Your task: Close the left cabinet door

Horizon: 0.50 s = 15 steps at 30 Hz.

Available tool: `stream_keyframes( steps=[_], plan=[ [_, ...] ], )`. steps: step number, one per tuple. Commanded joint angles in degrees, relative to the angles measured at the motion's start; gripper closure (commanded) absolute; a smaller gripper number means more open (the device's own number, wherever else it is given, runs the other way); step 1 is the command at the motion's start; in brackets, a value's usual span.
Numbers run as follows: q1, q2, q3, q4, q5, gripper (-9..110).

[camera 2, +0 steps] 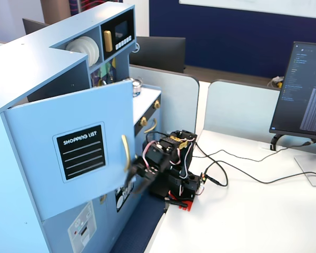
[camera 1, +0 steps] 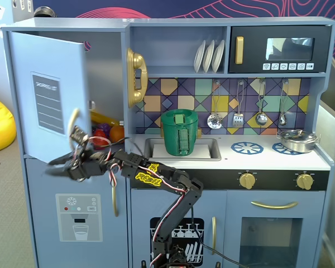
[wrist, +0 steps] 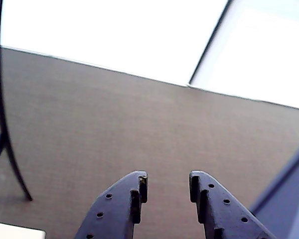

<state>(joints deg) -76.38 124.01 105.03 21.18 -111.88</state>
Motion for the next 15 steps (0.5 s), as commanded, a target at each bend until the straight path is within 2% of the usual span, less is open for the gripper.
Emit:
stream_keyframes(
  steps=[1, 9, 15],
  plan=[
    [9.67, 4.57, -2.99, 0.0, 1.85, 102],
    [29.44, 1.58, -3.25, -7.03, 1.49, 101],
    [32.96, 0.18, -4.57, -7.56, 2.11, 101]
  ],
)
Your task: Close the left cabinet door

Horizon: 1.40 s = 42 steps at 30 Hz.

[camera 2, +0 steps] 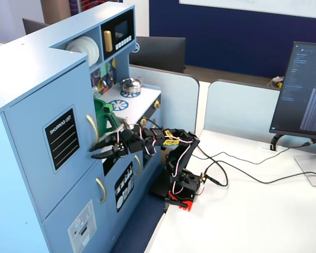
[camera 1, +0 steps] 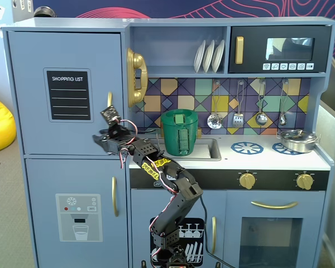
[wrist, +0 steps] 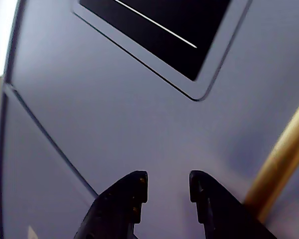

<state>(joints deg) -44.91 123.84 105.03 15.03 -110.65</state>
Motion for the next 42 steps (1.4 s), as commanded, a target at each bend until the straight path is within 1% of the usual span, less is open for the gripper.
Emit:
stream_keyframes(
  steps=[1, 5, 9, 12, 15, 17, 19, 21, 29, 34, 42],
  plan=[
    [0.62, 0.97, -4.48, -0.35, 1.32, 101],
    [-3.96, 6.24, -0.88, 6.06, 3.69, 101],
    [-7.12, 15.73, 8.09, 12.92, 6.59, 101],
    [-1.76, 23.2, 16.52, 18.54, 12.22, 101],
    [6.86, 29.97, 24.96, 26.72, 16.35, 101],
    [13.18, 34.45, 31.64, 31.55, 16.17, 101],
    [19.86, 39.46, 39.38, 35.68, 13.36, 101],
    [25.22, 44.03, 45.53, 39.9, 13.8, 101],
    [43.33, 57.66, 61.44, 56.95, 14.33, 101],
    [47.55, 58.18, 65.65, 59.94, 17.84, 102],
    [47.29, 58.27, 66.71, 71.72, 24.26, 102]
  ],
)
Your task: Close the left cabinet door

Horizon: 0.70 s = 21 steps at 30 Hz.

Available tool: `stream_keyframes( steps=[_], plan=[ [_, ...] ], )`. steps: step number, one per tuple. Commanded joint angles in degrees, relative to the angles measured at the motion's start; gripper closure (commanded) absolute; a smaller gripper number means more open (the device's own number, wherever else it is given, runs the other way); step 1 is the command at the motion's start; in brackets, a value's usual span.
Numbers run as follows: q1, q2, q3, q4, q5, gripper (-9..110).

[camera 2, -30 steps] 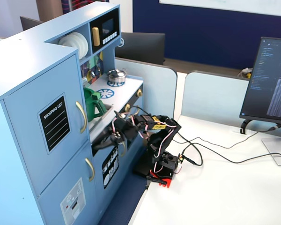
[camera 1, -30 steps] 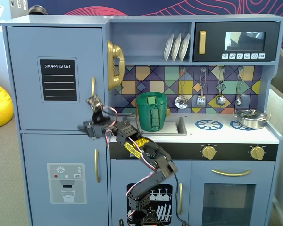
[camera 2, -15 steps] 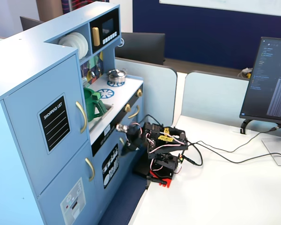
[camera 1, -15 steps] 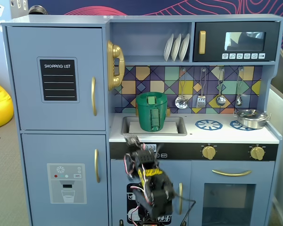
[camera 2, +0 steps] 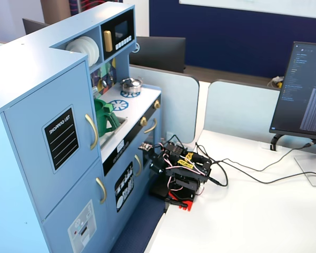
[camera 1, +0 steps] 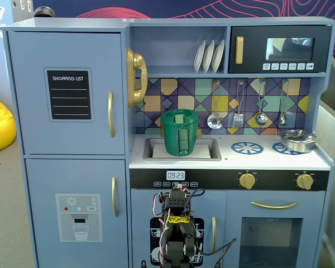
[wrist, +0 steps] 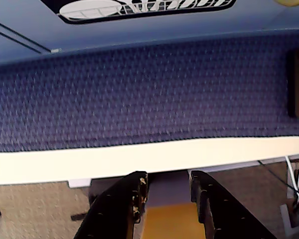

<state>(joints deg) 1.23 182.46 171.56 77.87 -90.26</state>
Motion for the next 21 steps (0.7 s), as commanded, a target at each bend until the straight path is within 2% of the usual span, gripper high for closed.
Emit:
stream_keyframes(
  steps=[1, 6, 21],
  plan=[
    [1.14, -0.35, 0.18, 9.32, 5.71, 102],
    [2.72, -0.35, 0.18, 7.82, 21.01, 102],
    [0.97, -0.35, 0.18, 7.82, 20.48, 101]
  ],
)
